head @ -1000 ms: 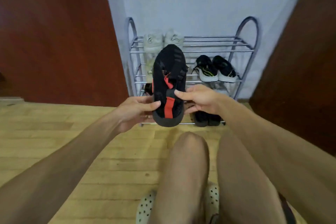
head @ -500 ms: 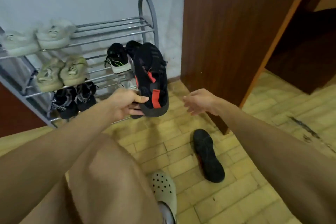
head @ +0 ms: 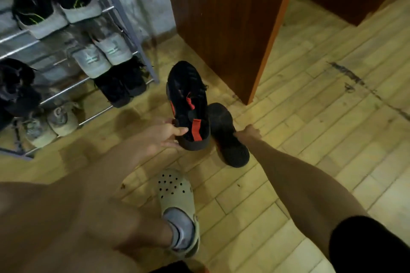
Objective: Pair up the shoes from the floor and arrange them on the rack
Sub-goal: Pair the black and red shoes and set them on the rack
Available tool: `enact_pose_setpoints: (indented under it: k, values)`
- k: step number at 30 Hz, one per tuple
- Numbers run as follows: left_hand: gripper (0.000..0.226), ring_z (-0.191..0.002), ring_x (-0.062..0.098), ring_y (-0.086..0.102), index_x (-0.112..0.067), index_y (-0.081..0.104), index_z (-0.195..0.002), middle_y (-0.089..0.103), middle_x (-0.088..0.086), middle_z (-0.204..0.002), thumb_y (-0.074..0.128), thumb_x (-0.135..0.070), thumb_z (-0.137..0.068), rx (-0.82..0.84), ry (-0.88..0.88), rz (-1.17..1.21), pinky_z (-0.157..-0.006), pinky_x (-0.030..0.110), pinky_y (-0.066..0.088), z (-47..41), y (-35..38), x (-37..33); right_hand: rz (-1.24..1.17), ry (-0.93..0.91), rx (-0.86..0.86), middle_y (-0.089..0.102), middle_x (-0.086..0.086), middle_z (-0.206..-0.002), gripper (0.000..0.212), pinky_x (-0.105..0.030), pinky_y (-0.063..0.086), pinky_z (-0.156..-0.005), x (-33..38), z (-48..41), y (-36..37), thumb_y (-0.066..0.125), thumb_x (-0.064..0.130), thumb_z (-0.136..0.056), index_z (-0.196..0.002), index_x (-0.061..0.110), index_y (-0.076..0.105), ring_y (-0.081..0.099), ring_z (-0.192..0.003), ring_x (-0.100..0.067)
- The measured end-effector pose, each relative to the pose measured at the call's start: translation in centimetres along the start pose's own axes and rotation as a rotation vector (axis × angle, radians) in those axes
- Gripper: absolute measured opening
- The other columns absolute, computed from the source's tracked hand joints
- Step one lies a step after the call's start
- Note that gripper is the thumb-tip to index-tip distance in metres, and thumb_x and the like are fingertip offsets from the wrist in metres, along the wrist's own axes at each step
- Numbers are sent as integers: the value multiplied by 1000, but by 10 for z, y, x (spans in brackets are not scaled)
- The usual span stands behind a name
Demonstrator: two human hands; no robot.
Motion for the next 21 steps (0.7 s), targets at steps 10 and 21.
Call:
enact_pose_setpoints:
  k: [10, 21]
  values:
    - [40, -110, 27, 63, -8, 62, -117, 67, 9, -117, 73, -5, -79, -93, -17, 28, -66, 33, 56, -18, 6, 8, -247, 95, 38, 49, -16, -131, 66, -41, 53, -86, -42, 7, 38, 74, 7, -78, -133, 13, 37, 53, -110, -32]
    - [38, -118, 29, 58, -11, 61, -115, 64, 9, -124, 73, -7, -80, -172, -69, 46, -71, 36, 56, -4, -10, 39, 417, -590, -98, 45, -6, -132, 45, -32, 35, -100, -4, 60, 64, 65, 21, -85, -130, 23, 58, 38, -121, -25]
Point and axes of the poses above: each hand's wrist, its own z-axis away from the middle knuckle, its own y-axis out of the palm, x = y × z, the point moved 7 cm from there along -z, towards the middle knuckle
